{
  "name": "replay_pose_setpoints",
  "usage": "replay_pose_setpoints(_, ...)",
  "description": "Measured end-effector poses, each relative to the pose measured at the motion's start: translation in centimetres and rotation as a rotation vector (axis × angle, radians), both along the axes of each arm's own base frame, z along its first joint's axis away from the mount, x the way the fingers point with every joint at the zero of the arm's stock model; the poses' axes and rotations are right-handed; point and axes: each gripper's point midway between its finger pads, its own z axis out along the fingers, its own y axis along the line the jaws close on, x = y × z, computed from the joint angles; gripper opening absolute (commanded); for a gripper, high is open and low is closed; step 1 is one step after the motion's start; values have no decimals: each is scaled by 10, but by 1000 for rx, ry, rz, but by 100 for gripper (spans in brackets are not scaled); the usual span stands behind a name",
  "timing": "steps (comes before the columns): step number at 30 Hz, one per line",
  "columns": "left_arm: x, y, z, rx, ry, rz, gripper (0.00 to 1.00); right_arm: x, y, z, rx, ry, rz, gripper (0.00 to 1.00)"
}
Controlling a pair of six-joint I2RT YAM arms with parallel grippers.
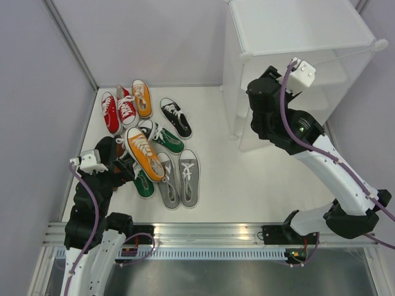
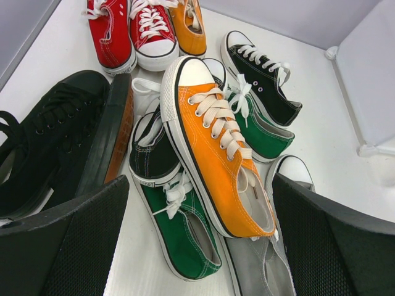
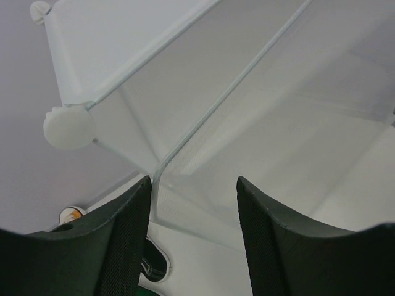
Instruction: Place and organize the shoes in the shoe cabinet
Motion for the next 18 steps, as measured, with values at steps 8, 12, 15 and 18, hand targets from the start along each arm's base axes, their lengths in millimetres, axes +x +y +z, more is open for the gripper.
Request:
replay_pose_setpoints(8,0,1,0,0,0,4,100,-47,-48,-16,-59,54,13,59)
replay_pose_setpoints(12,0,2,0,-4,-1,17,100,-72,-80,-17,-70,59,-29,59)
replay_pose_setpoints(15,0,4,0,-3,-1,25,100,-94,-104,-15,-44,43,-55,59)
replay_pose_setpoints(18,0,4,0,-3,-1,27,100,-114,-129,-15,-46,37,-93,60)
